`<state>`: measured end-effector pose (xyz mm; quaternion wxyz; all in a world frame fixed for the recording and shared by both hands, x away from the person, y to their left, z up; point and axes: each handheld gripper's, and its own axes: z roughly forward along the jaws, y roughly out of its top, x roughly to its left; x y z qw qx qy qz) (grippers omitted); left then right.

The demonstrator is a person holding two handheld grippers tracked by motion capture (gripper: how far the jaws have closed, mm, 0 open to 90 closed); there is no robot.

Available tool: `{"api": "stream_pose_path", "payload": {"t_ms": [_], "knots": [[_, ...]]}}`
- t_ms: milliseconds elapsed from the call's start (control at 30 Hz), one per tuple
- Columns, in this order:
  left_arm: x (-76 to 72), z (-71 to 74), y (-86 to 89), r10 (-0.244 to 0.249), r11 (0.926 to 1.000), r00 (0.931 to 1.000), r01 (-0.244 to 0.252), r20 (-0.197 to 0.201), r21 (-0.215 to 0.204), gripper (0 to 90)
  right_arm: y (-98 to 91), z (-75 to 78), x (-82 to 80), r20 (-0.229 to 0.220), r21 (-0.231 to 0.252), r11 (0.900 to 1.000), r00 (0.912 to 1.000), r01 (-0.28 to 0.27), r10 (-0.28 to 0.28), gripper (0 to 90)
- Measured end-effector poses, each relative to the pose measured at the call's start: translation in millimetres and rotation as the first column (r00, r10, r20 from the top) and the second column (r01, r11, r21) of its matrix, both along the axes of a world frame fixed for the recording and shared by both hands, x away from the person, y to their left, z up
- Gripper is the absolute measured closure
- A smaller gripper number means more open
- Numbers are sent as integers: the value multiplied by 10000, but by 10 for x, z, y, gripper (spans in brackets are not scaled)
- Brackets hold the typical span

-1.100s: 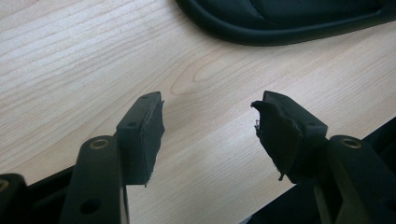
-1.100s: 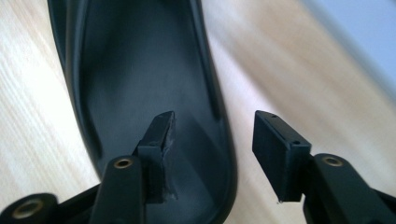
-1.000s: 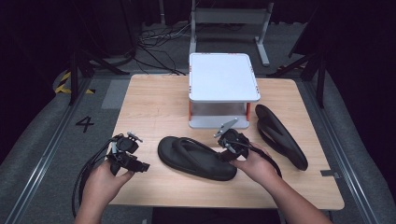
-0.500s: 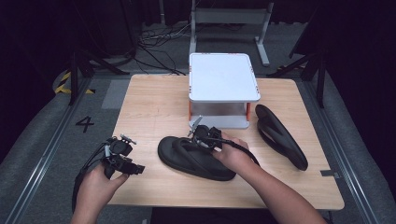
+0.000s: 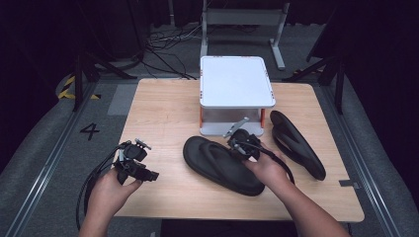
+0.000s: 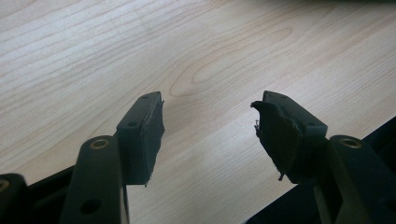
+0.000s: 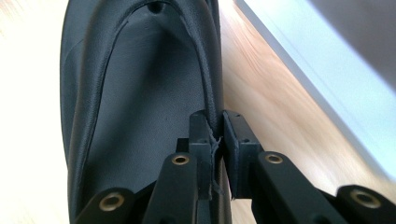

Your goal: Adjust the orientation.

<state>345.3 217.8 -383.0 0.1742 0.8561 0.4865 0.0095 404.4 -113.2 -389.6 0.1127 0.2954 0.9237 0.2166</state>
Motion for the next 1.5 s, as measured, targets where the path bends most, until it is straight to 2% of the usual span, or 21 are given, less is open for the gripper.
{"api": "stream_pose_path", "payload": {"t_ms": [133,233,267,367,400,467,600,667,733,800,900,933,1000,1067,1167,1200,1233,1267,1300,1400,1500], "knots": [[40,-8,-67,-154,9999,9999,154,-48,39,409,-298,-91,14,-389,-27,9979,9972,645,-645,822],[51,-10,-92,-236,9997,9997,236,-27,67,409,-356,-176,33,-495,-90,9967,9954,812,-815,800],[57,-6,-99,-261,9996,9997,261,-24,79,409,-376,-202,38,-518,12,9965,9951,840,-838,742],[66,-7,-98,-236,9997,9997,237,-44,58,409,-481,-163,-2,-275,477,9942,9950,968,-956,635],[66,-7,-98,-236,9997,9997,237,-44,58,409,-481,-163,-2,-275,477,9942,9950,968,-956,635],[72,-22,-95,-235,9997,9997,236,-88,79,409,-644,-99,-84,-181,706,9908,9932,1158,-1148,616],[67,-21,-101,-274,9996,9996,275,-113,53,409,-814,-89,-161,-276,226,9905,9904,1359,-1352,617],[51,10,-96,-245,9997,9997,246,-5,24,409,-960,-134,-254,-194,-750,9845,9869,1586,-1604,618],[51,22,-87,-236,9997,9997,236,21,30,409,-991,-154,-271,-174,-986,9810,9853,1672,-1697,620],[53,25,-80,-199,9998,9998,199,57,16,409,-1092,-241,-305,-687,-1489,9724,9791,1795,-1912,626],[59,14,-95,-192,9998,9998,192,-12,24,408,-1195,-367,-345,-1096,-2103,9595,9708,1872,-2135,643],[60,11,-100,-206,9998,9998,206,-22,6,407,-1216,-398,-353,-1254,-2220,9596,9709,1731,-2041,650],[64,12,-110,-297,9995,9996,297,-12,57,406,-1235,-454,-374,-1669,-2221,9625,9665,1560,-1952,671],[67,10,-116,-282,9996,9996,282,-7,45,406,-1215,-462,-419,-1583,-2278,9611,9679,1565,-1951,683],[72,3,-119,-279,9996,9996,279,-29,37,406,-1130,-448,-491,-2066,-1975,9736,9660,1145,-1555,684],[72,3,-119,-279,9996,9996,279,-29,37,406,-1130,-448,-491,-2066,-1975,9736,9660,1145,-1555,684],[73,-1,-124,-303,9995,9995,303,-33,69,406,-1017,-446,-567,-2265,-1771,9806,9662,837,-1234,664],[73,-1,-124,-303,9995,9995,303,-33,69,406,-1017,-446,-567,-2265,-1771,9806,9662,837,-1234,664],[73,1,-127,-394,9991,9992,394,0,130,406,-900,-451,-640,-2108,-1782,9826,9733,534,-911,664],[68,1,-131,-366,9993,9993,366,-13,93,406,-774,-448,-707,-2044,-1833,9829,9774,153,-533,656],[61,-2,-123,-293,9996,9996,293,-26,26,406,-525,-444,-826,-2359,-1371,9883,9712,-676,337,655]]}}
